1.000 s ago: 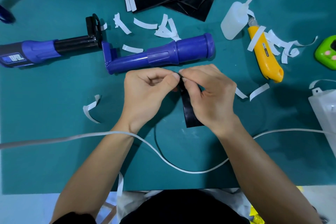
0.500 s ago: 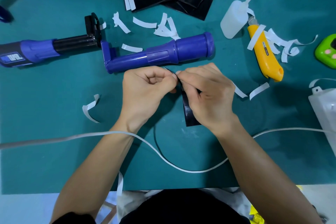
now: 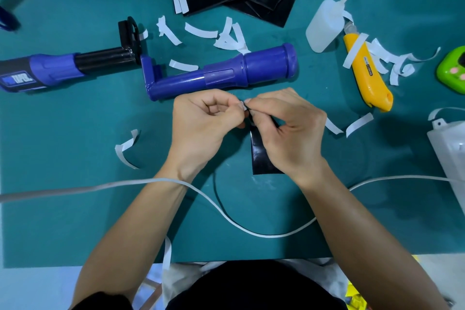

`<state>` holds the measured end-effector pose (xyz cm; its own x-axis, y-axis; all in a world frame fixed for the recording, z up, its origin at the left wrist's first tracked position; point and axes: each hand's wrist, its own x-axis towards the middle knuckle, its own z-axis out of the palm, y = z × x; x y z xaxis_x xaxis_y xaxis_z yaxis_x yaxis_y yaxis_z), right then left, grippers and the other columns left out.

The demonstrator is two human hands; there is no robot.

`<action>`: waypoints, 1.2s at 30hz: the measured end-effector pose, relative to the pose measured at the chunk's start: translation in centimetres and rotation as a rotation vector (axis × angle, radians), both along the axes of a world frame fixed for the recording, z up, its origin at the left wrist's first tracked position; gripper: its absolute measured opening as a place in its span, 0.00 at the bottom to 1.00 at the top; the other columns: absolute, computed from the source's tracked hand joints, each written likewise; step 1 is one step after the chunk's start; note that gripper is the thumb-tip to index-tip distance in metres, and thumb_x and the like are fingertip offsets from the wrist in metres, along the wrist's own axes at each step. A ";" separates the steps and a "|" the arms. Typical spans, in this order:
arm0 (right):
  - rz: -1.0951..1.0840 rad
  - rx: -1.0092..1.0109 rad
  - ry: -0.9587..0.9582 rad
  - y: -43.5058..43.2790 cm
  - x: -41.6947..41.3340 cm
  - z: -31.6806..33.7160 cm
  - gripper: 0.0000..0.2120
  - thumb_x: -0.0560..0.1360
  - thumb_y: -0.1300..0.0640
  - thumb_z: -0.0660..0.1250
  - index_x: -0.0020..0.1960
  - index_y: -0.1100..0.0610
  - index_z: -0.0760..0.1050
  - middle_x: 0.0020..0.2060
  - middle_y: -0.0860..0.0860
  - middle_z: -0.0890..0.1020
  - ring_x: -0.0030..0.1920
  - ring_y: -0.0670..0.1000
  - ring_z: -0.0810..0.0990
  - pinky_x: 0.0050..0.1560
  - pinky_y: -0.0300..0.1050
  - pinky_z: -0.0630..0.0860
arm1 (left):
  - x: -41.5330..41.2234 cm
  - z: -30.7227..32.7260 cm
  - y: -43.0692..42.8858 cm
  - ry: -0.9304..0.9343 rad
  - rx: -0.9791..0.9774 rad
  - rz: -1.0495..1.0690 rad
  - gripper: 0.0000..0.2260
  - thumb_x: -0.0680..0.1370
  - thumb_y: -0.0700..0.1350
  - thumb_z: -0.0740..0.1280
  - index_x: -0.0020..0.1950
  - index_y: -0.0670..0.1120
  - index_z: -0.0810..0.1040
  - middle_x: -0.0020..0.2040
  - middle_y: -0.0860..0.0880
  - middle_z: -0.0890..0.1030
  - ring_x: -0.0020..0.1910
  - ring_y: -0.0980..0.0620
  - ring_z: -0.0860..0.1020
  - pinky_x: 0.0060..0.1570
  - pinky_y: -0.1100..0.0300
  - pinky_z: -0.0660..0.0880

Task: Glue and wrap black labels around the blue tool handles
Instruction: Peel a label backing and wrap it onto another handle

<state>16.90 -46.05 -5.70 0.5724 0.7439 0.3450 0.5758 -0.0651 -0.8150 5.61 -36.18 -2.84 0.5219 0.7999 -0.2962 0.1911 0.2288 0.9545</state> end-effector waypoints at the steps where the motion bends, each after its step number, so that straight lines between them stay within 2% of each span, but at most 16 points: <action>1: 0.002 -0.002 0.006 0.0 0.0 0.0 0.08 0.74 0.72 0.73 0.44 0.63 0.87 0.39 0.53 0.87 0.41 0.52 0.84 0.47 0.49 0.79 | 0.0 0.0 0.0 -0.002 -0.001 -0.005 0.12 0.71 0.32 0.69 0.35 0.48 0.83 0.30 0.52 0.83 0.29 0.57 0.80 0.33 0.70 0.72; 7: 0.008 -0.006 0.090 0.0 0.0 0.3 0.08 0.74 0.73 0.73 0.44 0.63 0.87 0.40 0.53 0.87 0.42 0.50 0.84 0.46 0.52 0.80 | 0.1 -0.1 0.1 -0.009 0.008 0.001 0.13 0.69 0.32 0.69 0.33 0.49 0.84 0.30 0.52 0.82 0.28 0.55 0.77 0.35 0.64 0.76; 10: 0.025 -0.013 0.121 -0.1 0.0 0.5 0.08 0.73 0.73 0.73 0.44 0.63 0.87 0.41 0.53 0.87 0.42 0.50 0.85 0.46 0.54 0.80 | 0.2 -0.1 -0.2 -0.011 0.028 0.021 0.13 0.68 0.32 0.69 0.33 0.49 0.83 0.30 0.54 0.82 0.28 0.57 0.74 0.33 0.65 0.73; 13: 0.079 -0.038 0.206 -0.3 0.2 0.6 0.07 0.73 0.72 0.73 0.46 0.62 0.87 0.43 0.52 0.87 0.44 0.52 0.86 0.47 0.53 0.81 | 0.2 -0.3 -0.2 -0.009 0.039 0.035 0.15 0.67 0.33 0.68 0.30 0.53 0.84 0.30 0.55 0.81 0.29 0.54 0.71 0.32 0.63 0.70; 18: 0.116 -0.098 0.386 -0.3 0.7 1.1 0.04 0.75 0.65 0.73 0.45 0.59 0.87 0.39 0.49 0.87 0.39 0.52 0.83 0.43 0.48 0.79 | 0.1 -0.6 -0.2 -0.015 0.088 0.000 0.17 0.68 0.33 0.69 0.31 0.55 0.84 0.30 0.56 0.81 0.30 0.53 0.71 0.32 0.62 0.70; 21: 0.120 -0.136 0.441 -0.2 1.0 1.4 0.05 0.74 0.65 0.73 0.45 0.57 0.87 0.38 0.46 0.87 0.38 0.46 0.85 0.42 0.40 0.80 | -0.1 -0.9 -0.2 0.003 0.186 -0.032 0.15 0.70 0.32 0.70 0.34 0.53 0.83 0.30 0.54 0.81 0.30 0.56 0.72 0.32 0.65 0.70; 24: 0.098 -0.173 0.445 -0.1 1.0 1.6 0.07 0.73 0.67 0.73 0.43 0.56 0.87 0.38 0.45 0.87 0.39 0.46 0.86 0.42 0.39 0.81 | -0.3 -1.2 -0.4 0.053 0.267 -0.037 0.11 0.70 0.37 0.71 0.34 0.53 0.82 0.31 0.45 0.79 0.30 0.57 0.71 0.31 0.64 0.69; 32: 0.030 -0.161 0.424 0.0 0.4 1.7 0.07 0.72 0.69 0.73 0.41 0.59 0.87 0.35 0.48 0.86 0.35 0.46 0.84 0.39 0.37 0.78 | -0.3 -1.9 -0.7 0.076 0.313 -0.023 0.04 0.70 0.41 0.70 0.39 0.49 0.83 0.32 0.45 0.79 0.30 0.58 0.71 0.30 0.63 0.69; 36: 0.039 -0.119 0.484 0.1 0.5 1.4 0.08 0.71 0.71 0.71 0.40 0.60 0.86 0.35 0.48 0.87 0.36 0.50 0.85 0.39 0.41 0.79 | -0.2 -1.9 -0.8 0.055 0.314 -0.004 0.06 0.69 0.40 0.70 0.34 0.51 0.82 0.32 0.46 0.79 0.29 0.59 0.70 0.30 0.66 0.68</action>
